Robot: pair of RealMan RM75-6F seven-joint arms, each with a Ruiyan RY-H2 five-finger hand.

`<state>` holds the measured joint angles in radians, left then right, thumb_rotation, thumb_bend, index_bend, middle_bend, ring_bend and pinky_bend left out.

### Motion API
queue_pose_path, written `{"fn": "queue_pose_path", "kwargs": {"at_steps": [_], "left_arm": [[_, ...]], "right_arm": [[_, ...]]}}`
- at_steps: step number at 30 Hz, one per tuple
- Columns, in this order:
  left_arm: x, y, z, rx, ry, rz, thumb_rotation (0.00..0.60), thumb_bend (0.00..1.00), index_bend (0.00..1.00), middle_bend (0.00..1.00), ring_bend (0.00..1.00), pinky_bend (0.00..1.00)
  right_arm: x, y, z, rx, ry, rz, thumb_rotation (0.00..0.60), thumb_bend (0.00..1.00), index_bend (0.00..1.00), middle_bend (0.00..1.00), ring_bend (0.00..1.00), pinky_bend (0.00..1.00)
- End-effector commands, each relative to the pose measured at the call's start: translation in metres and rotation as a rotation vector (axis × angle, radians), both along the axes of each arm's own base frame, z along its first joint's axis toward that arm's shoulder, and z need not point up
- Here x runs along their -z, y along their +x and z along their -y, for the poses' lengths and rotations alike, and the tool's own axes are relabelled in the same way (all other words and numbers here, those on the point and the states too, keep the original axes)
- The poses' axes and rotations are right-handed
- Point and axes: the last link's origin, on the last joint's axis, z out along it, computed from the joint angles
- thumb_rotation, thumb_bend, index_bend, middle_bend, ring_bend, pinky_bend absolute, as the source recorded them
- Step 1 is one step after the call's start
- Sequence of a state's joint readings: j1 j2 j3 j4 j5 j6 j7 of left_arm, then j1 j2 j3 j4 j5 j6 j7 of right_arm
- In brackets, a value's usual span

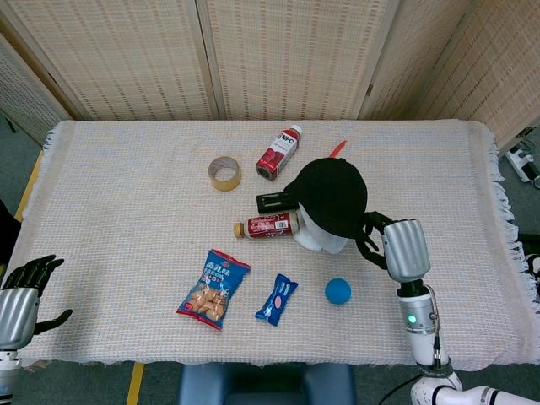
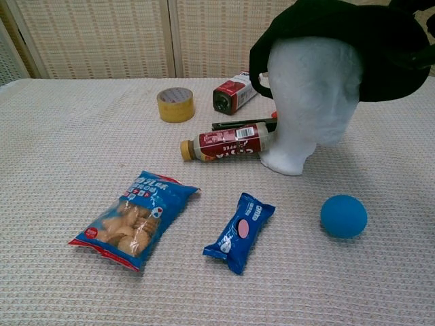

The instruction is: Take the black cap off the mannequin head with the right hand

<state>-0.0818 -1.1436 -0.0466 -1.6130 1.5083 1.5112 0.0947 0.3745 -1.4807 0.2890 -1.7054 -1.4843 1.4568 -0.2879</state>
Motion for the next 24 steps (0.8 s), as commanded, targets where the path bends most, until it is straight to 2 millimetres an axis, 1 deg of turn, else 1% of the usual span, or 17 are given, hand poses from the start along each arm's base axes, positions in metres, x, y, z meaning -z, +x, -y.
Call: {"fn": "queue_pose_path", "kwargs": {"at_steps": [1,7,11,17,24], "left_arm": [[0.000,0.000,0.000,-0.002,-0.001,0.001,0.600,0.08,0.22,0.18,0.17,0.23],[0.003,-0.003,0.000,-0.009,-0.012,-0.003,0.600,0.08,0.22,0.18,0.17,0.23],[0.005,-0.003,-0.001,-0.010,-0.019,-0.003,0.600,0.08,0.22,0.18,0.17,0.23],[0.006,-0.003,-0.002,-0.005,-0.019,-0.002,0.600,0.08,0.22,0.18,0.17,0.23],[0.006,-0.002,-0.003,-0.005,-0.021,-0.005,0.600,0.08,0.21,0.18,0.17,0.23]], "right_arm": [[-0.003,0.002,0.004,-0.007,-0.026,-0.008,0.600,0.55,0.72,0.72,0.96,1.00],[-0.012,0.003,0.014,-0.015,-0.089,-0.049,0.600,0.59,0.74,0.73,0.98,1.00],[-0.019,0.005,0.025,-0.018,-0.139,-0.090,0.600,0.60,0.75,0.74,0.98,1.00],[-0.029,0.010,0.048,-0.015,-0.192,-0.120,0.600,0.60,0.75,0.74,0.99,1.00],[-0.037,0.013,0.079,0.000,-0.224,-0.171,0.600,0.60,0.75,0.74,0.99,1.00]]}}
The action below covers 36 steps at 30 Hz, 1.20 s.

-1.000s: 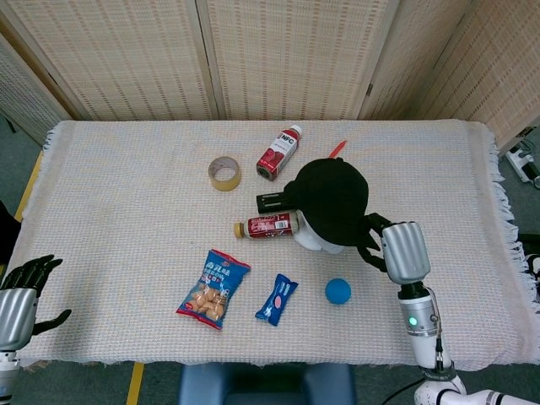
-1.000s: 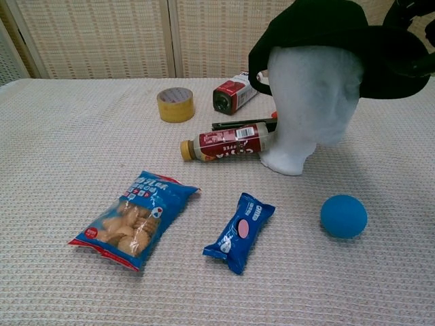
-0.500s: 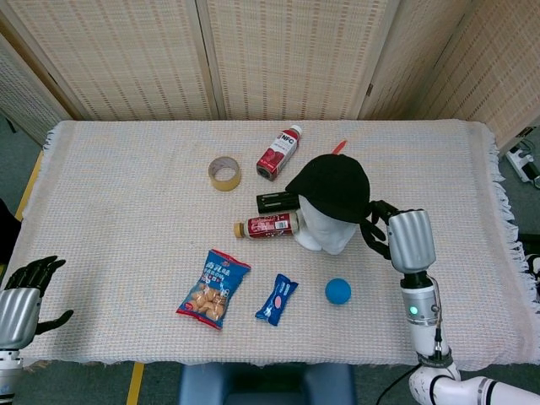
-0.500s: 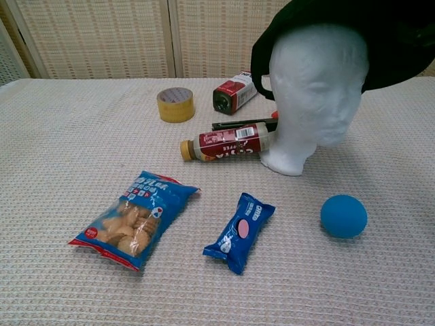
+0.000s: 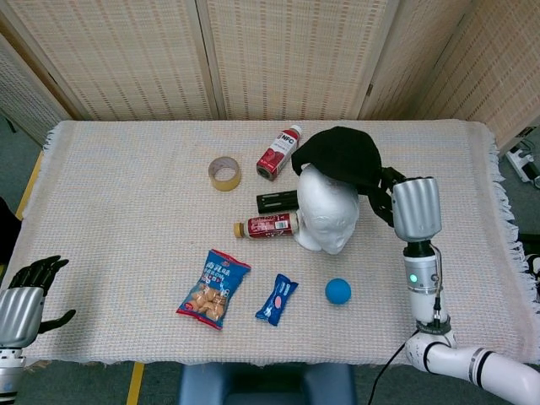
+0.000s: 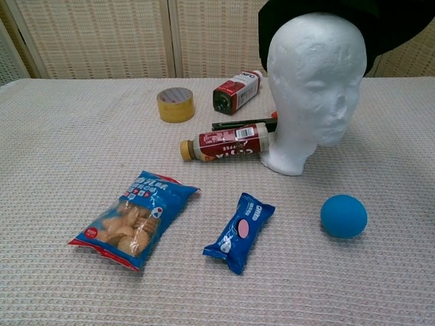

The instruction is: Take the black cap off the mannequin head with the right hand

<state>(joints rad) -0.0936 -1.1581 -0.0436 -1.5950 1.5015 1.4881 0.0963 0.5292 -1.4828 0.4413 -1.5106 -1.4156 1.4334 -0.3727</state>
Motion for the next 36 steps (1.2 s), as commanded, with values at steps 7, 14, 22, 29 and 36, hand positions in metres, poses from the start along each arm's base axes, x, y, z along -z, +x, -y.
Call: {"fn": "queue_pose_path", "kwargs": {"at_steps": [7,14,22,29,36], "left_arm": [[0.001,0.001,0.001,0.002,-0.004,-0.001,0.600,0.08,0.21,0.18,0.17,0.23],[0.003,0.003,-0.001,0.005,-0.007,0.000,0.600,0.08,0.21,0.18,0.17,0.23],[0.003,0.008,-0.001,0.022,-0.004,-0.002,0.600,0.08,0.21,0.18,0.17,0.23],[0.001,0.011,0.002,0.023,0.001,0.004,0.600,0.08,0.21,0.18,0.17,0.23],[0.001,0.012,0.003,0.026,0.000,0.007,0.600,0.08,0.21,0.18,0.17,0.23]], "right_arm": [[-0.014,-0.008,0.032,0.045,-0.027,-0.054,0.600,0.60,0.76,0.74,0.99,1.00],[-0.041,-0.052,-0.001,0.088,0.012,-0.068,0.600,0.60,0.76,0.74,0.99,1.00],[-0.050,-0.096,-0.050,0.131,0.167,-0.126,0.600,0.60,0.76,0.74,0.99,1.00],[-0.024,-0.121,-0.061,0.155,0.340,-0.196,0.600,0.60,0.74,0.74,0.99,1.00],[0.015,-0.133,-0.042,0.174,0.403,-0.306,0.600,0.51,0.65,0.70,0.88,1.00]]}}
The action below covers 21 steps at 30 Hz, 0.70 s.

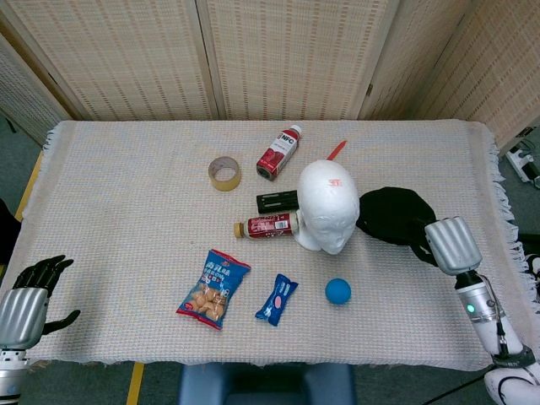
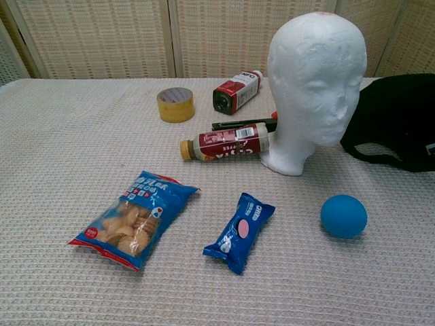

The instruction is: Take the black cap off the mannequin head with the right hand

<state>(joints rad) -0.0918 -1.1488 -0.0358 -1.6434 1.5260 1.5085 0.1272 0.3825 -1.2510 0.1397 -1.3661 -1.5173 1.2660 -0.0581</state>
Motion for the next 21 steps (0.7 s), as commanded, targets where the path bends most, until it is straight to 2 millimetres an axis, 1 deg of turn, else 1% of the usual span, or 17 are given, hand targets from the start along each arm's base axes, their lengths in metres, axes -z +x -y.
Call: {"fn": "queue_pose_path", "kwargs": {"at_steps": [1,2,3,4,5,6,7,8,9,10,12,17,21], "left_arm": [[0.000,0.000,0.000,-0.003,0.000,0.001,0.600,0.09,0.21,0.18,0.17,0.23],[0.000,0.000,0.001,-0.004,0.000,0.001,0.600,0.09,0.21,0.18,0.17,0.22],[0.000,0.000,0.001,-0.004,0.002,0.001,0.600,0.09,0.21,0.18,0.17,0.22],[0.000,-0.001,0.001,-0.004,0.002,0.001,0.600,0.09,0.21,0.18,0.17,0.21],[0.000,-0.001,0.001,-0.004,0.001,0.001,0.600,0.08,0.21,0.18,0.17,0.21],[0.000,-0.001,0.001,-0.006,0.001,0.001,0.600,0.08,0.21,0.18,0.17,0.21],[0.000,-0.002,0.001,-0.008,0.001,0.000,0.600,0.08,0.21,0.18,0.17,0.21],[-0.001,-0.002,0.001,-0.009,0.001,-0.001,0.600,0.08,0.21,0.18,0.17,0.21],[-0.001,-0.003,0.001,-0.012,0.001,-0.003,0.600,0.08,0.21,0.18,0.17,0.21],[-0.001,-0.004,0.001,-0.013,0.000,-0.005,0.600,0.08,0.20,0.18,0.17,0.21],[-0.001,-0.005,0.002,-0.018,-0.002,-0.005,0.600,0.08,0.20,0.18,0.17,0.21],[0.000,-0.009,0.000,-0.030,-0.004,-0.004,0.600,0.08,0.20,0.18,0.17,0.21],[0.000,-0.011,-0.002,-0.032,-0.004,-0.006,0.600,0.08,0.20,0.18,0.17,0.21]], "right_arm": [[0.024,-0.003,0.013,0.006,0.044,-0.076,0.600,0.45,0.58,0.67,0.81,0.98],[0.027,-0.004,0.015,0.019,0.052,-0.099,0.600,0.39,0.50,0.62,0.73,0.93],[0.032,-0.005,0.019,0.041,0.067,-0.121,0.600,0.29,0.38,0.54,0.60,0.81],[0.035,-0.007,0.021,0.068,0.082,-0.135,0.600,0.18,0.22,0.43,0.46,0.65],[0.037,-0.008,0.022,0.096,0.098,-0.150,0.600,0.11,0.14,0.34,0.35,0.54],[0.039,-0.007,0.024,0.126,0.113,-0.160,0.600,0.03,0.03,0.20,0.19,0.37],[0.039,-0.007,0.024,0.145,0.120,-0.163,0.600,0.00,0.00,0.10,0.09,0.26],[0.039,-0.005,0.024,0.159,0.125,-0.162,0.599,0.00,0.00,0.05,0.05,0.21],[0.038,-0.002,0.023,0.172,0.129,-0.155,0.598,0.00,0.00,0.01,0.01,0.13],[0.037,0.000,0.021,0.176,0.128,-0.145,0.597,0.00,0.00,0.00,0.00,0.08],[0.031,0.004,0.012,0.182,0.113,-0.113,0.592,0.00,0.00,0.00,0.00,0.02],[0.009,0.003,-0.017,0.215,0.085,-0.046,0.582,0.00,0.00,0.00,0.00,0.01],[-0.013,0.001,-0.046,0.226,0.052,-0.007,0.599,0.00,0.00,0.01,0.00,0.03]]}}
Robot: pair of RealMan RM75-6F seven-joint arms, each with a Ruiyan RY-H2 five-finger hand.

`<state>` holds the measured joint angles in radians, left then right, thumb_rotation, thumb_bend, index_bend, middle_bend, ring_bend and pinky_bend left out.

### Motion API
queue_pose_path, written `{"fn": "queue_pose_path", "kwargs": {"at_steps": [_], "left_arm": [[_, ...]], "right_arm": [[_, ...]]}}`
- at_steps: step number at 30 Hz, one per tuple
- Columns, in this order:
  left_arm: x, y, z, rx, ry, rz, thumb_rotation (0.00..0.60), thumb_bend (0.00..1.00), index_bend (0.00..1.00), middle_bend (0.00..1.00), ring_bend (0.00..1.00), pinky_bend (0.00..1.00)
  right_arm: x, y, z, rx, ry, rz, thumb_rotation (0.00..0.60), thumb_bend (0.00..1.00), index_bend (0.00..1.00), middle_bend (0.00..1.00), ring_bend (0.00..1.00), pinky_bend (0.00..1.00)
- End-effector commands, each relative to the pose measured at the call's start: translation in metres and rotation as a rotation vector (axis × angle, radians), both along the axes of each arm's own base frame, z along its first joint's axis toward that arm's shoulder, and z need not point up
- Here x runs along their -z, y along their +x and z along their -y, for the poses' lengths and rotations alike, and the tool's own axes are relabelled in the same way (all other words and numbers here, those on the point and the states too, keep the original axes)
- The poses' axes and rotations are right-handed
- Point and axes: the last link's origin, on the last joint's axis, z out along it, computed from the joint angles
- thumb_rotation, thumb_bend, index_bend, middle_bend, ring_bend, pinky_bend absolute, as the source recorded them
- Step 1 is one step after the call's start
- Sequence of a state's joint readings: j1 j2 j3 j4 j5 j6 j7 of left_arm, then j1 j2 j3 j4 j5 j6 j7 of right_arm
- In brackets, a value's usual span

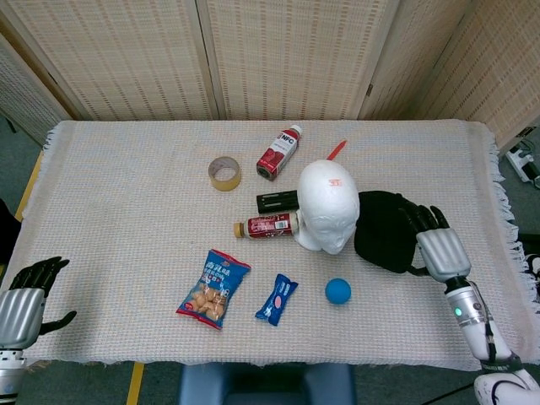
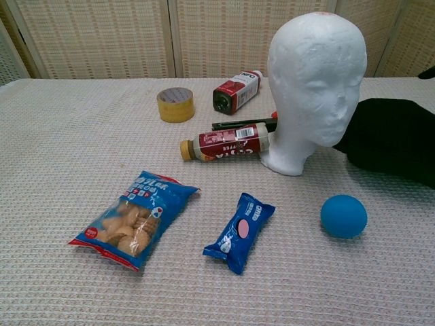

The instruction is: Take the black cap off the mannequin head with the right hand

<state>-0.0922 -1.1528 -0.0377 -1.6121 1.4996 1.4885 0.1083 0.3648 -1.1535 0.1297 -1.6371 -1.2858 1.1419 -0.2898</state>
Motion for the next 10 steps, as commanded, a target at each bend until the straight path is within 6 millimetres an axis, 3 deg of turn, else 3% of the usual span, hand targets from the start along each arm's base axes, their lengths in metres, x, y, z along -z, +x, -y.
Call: {"fn": "queue_pose_path", "kwargs": {"at_steps": [1,7,10], "left_arm": [[0.000,0.000,-0.001,0.000,0.003,0.002,0.600,0.08,0.20,0.18,0.17,0.21],[0.000,-0.001,-0.001,0.001,0.011,0.008,0.600,0.08,0.20,0.18,0.17,0.21],[0.000,0.000,-0.001,0.006,0.018,0.014,0.600,0.08,0.20,0.18,0.17,0.21]], "right_arm": [[-0.023,-0.005,-0.032,0.015,-0.054,0.029,0.599,0.00,0.00,0.02,0.01,0.06],[-0.039,-0.013,-0.076,0.004,-0.133,0.055,0.599,0.02,0.01,0.13,0.12,0.23],[-0.043,-0.017,-0.097,0.025,-0.167,0.079,0.600,0.07,0.04,0.16,0.15,0.25]]}}
